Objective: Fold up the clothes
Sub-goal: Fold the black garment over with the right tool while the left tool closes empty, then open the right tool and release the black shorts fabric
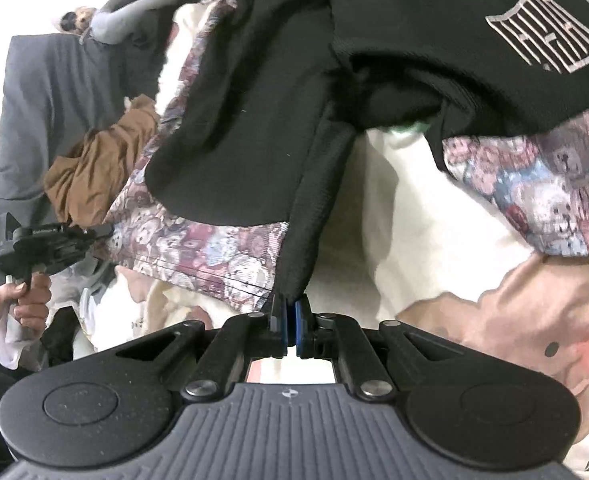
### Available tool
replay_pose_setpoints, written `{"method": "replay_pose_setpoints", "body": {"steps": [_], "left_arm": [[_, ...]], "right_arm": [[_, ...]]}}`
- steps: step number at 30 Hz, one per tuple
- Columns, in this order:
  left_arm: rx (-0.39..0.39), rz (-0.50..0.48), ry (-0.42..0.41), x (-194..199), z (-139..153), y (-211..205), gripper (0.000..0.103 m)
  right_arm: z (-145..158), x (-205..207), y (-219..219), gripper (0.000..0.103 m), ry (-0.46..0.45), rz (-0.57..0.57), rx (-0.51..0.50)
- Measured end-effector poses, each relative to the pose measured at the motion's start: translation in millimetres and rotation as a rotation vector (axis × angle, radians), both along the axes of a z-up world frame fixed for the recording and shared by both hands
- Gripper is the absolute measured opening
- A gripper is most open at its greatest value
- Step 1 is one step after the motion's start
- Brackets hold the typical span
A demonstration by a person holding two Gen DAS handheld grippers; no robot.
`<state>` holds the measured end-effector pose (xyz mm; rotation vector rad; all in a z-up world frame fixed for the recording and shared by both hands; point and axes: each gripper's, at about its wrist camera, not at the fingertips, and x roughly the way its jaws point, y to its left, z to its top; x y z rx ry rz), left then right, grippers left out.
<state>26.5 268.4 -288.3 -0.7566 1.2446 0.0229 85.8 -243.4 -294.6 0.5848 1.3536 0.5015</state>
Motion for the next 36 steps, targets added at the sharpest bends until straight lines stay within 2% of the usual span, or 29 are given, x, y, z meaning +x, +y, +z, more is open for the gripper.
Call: {"method": "replay_pose_setpoints", "body": {"steps": [5,11,18,20,22,27,31,34,36], "left_arm": [[0.034,0.016,0.049,7,-21,-1,0.003],[0.061,0.015,0.022,4,-10,10,0.003],[0.081,0.053,0.064,3,-25,17,0.003],[0.085,0.061,0.063,3,-24,17,0.003],[0.087,0.064,0.059,2,-21,18,0.003],[0.101,0.062,0.031,1,-7,22,0.003],[0.124,0.053,0.078,6,-25,18,0.003],[0.173,0.054,0.132,9,-39,15,0.007],[0.215,0.051,0.137,12,-36,14,0.011]], "right_arm": [[-19,-4,14,0.001,0.045,0.022,-0.012],[-24,-8,25,0.001,0.066,0.056,0.004],[-35,-10,30,0.001,0.092,0.04,0.011],[-46,-13,31,0.001,0.136,-0.006,0.037],[-51,-16,34,0.001,0.147,0.001,0.049],[-45,-13,36,0.001,0.124,0.024,0.049],[-49,-12,37,0.001,0.128,0.014,0.027],[-54,-12,36,0.005,0.152,-0.006,-0.004],[-52,-12,31,0.005,0.149,-0.025,-0.007]]}}
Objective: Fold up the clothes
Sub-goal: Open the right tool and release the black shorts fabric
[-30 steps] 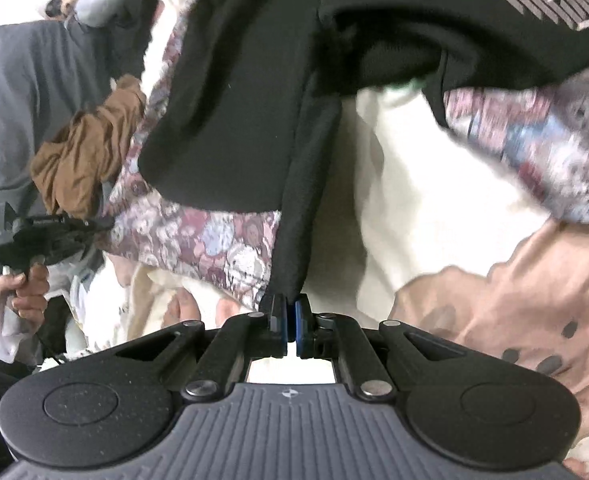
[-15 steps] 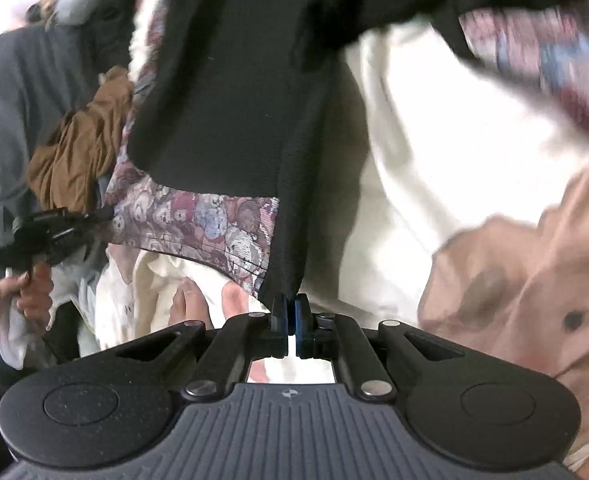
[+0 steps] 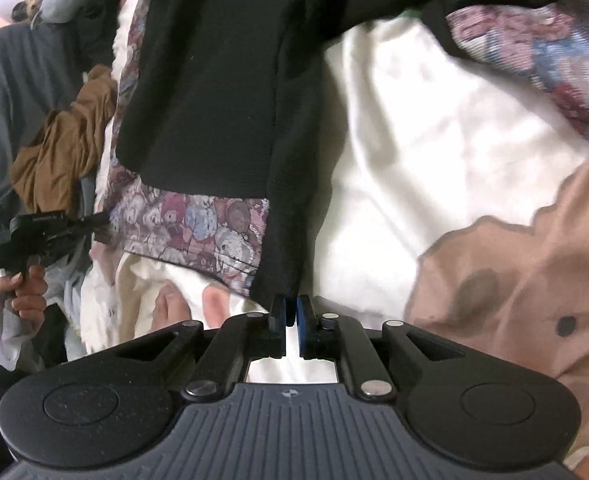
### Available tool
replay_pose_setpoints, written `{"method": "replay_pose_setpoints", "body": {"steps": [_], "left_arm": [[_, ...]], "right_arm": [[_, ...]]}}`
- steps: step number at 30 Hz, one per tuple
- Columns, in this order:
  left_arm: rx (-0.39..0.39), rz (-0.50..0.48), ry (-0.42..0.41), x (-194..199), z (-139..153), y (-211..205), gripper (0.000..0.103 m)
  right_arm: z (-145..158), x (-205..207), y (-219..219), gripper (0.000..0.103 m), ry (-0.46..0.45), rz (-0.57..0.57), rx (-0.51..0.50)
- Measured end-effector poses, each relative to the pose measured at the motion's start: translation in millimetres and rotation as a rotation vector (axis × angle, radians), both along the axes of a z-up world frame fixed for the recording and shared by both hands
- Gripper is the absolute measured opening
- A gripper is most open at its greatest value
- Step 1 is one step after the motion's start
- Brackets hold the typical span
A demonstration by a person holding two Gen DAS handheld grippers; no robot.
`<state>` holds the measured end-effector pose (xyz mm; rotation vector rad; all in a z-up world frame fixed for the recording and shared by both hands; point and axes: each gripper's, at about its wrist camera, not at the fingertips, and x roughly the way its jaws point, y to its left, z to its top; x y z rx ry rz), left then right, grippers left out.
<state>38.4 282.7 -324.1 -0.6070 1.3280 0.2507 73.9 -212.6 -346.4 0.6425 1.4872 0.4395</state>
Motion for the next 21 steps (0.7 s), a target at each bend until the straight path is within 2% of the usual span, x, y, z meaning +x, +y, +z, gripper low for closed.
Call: {"method": "replay_pose_setpoints", "body": {"steps": [2,4,13,21], "left_arm": [[0.038,-0.008,-0.009,3,7,1,0.02],[0.049,-0.008,-0.038,7,17,4,0.025],[0.062,-0.047,-0.129,58,43,-5,0.025],[0.1,-0.114,-0.177,120,58,-14,0.025]], "right_arm": [[5,1,-7,0.011,-0.017,-0.026,0.01],[9,2,-14,0.031,-0.039,-0.051,0.012],[16,17,-33,0.032,-0.076,-0.12,-0.005],[15,27,-30,0.032,-0.095,-0.108,-0.028]]}}
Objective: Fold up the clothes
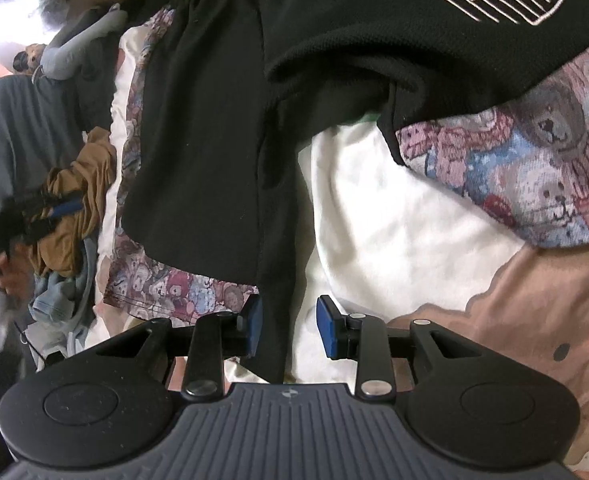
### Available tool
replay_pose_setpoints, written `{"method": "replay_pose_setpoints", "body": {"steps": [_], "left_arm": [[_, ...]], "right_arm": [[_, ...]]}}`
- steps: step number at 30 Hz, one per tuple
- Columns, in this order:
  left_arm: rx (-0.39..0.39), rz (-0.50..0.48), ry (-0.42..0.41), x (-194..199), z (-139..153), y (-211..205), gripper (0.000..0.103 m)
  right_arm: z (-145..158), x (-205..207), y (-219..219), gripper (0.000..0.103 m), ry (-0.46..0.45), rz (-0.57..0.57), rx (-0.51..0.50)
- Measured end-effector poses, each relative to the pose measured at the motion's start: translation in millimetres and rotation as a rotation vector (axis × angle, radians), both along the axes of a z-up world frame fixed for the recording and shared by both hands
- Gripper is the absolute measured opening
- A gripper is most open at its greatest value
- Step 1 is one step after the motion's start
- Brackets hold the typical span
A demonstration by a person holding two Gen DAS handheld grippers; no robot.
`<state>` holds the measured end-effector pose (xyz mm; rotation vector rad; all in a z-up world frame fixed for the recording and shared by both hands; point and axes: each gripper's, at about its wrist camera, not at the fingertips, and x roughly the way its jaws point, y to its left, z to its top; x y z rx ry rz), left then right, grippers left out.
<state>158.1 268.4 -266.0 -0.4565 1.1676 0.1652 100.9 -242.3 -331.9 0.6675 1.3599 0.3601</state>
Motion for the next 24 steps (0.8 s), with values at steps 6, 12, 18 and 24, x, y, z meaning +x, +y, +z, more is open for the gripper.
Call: {"method": "replay_pose_setpoints", "body": {"steps": [6,12,18,24], "left_arm": [[0.017,-0.157,-0.023,50,-4,7,0.025],[0.038,-0.243,-0.075,85,-13,11,0.025],[0.009,-0.237,-0.096,101,-34,-14,0.025],[-0.022,-0.23,-0.103,107,-57,-44,0.025]], "right_arm": [[3,4,1,0.032,-0.017,0.005,-0.013],[11,0,0,0.032,-0.041,-0.002,-0.022],[10,-5,-10,0.032,-0.035,-0.03,-0.031],[10,-4,-19,0.032,-0.037,-0.056,-0.038]]}}
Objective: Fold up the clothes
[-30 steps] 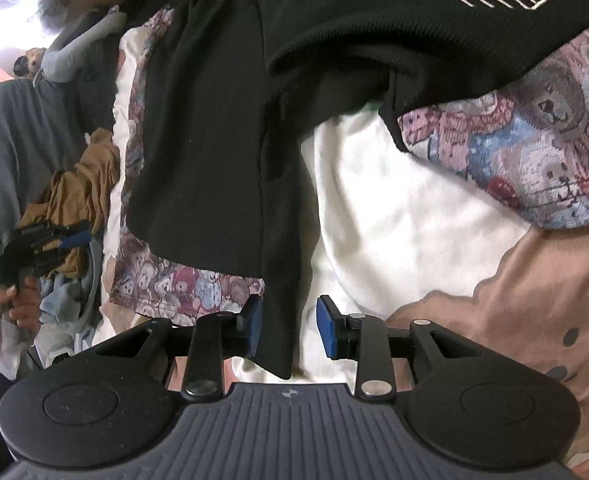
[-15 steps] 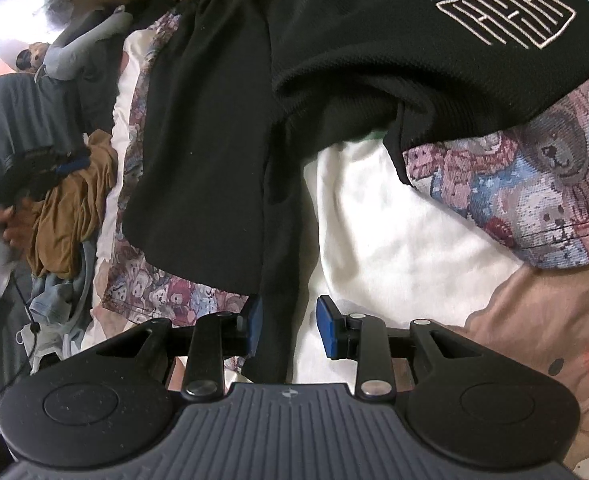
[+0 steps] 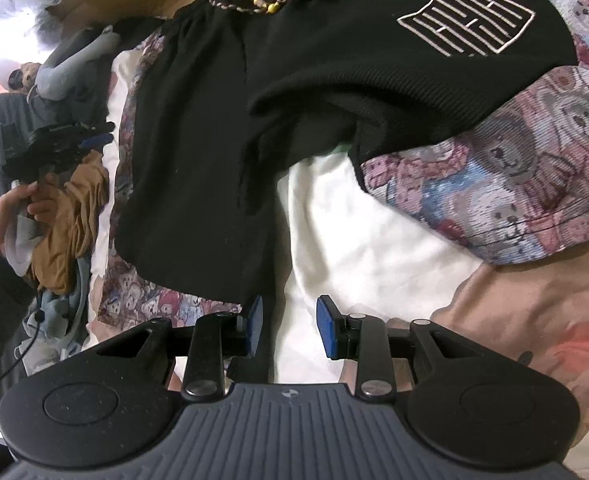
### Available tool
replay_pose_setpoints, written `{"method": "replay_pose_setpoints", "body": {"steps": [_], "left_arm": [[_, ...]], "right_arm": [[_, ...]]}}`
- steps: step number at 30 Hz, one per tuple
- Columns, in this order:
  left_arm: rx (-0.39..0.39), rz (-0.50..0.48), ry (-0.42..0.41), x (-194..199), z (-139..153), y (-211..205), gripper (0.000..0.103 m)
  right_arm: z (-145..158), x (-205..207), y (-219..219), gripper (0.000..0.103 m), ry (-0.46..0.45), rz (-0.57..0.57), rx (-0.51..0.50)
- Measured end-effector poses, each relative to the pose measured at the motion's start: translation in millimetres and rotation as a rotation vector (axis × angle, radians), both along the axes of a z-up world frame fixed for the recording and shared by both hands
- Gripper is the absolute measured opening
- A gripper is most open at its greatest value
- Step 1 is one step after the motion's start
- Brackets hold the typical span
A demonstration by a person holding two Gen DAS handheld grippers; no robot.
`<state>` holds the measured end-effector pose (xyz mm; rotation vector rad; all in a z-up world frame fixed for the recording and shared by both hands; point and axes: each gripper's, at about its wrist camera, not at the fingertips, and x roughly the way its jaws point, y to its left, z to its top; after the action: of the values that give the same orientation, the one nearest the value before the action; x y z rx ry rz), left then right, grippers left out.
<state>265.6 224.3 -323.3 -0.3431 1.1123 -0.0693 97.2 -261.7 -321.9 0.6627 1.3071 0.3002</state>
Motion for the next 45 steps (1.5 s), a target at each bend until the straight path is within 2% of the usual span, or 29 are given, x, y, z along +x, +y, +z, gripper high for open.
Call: {"method": "replay_pose_setpoints", "body": {"steps": [5,6,12,17,23,30,33,36,38,40,42,45], "left_arm": [[0.002,0.004,0.014,2,-12,-12,0.023],[0.0,0.006,0.011,2,-12,-13,0.02],[-0.001,0.059,-0.022,3,-3,2,0.02],[0.02,0.066,0.012,12,-12,3,0.018],[0.009,-0.008,0.026,14,-18,-19,0.018],[-0.035,-0.002,0.024,17,-13,-21,0.019],[0.005,-0.009,0.038,17,-19,-23,0.019],[-0.002,0.013,0.053,17,-26,-20,0.019],[-0.008,0.026,0.061,18,-31,-19,0.022],[0.005,0.032,0.07,18,-35,-20,0.034],[0.026,0.029,0.074,20,-38,-22,0.04],[0.026,0.028,0.074,21,-43,-23,0.042]], "right_arm": [[-1,3,-8,0.032,-0.002,-0.018,-0.001],[-1,4,-9,0.032,-0.003,-0.018,-0.003],[-7,7,-12,0.032,0.002,-0.017,0.002],[-11,9,-14,0.032,0.012,-0.017,0.006],[-13,10,-17,0.032,0.018,-0.024,0.007],[-15,12,-17,0.032,0.022,-0.012,0.001],[-17,13,-18,0.032,0.028,-0.008,-0.003],[-18,13,-18,0.032,0.033,-0.01,-0.006],[-18,13,-18,0.032,0.033,-0.01,-0.006],[-17,12,-19,0.032,0.034,-0.01,-0.007],[-18,12,-19,0.032,0.037,-0.012,-0.008],[-20,12,-19,0.032,0.042,-0.011,-0.009]]}}
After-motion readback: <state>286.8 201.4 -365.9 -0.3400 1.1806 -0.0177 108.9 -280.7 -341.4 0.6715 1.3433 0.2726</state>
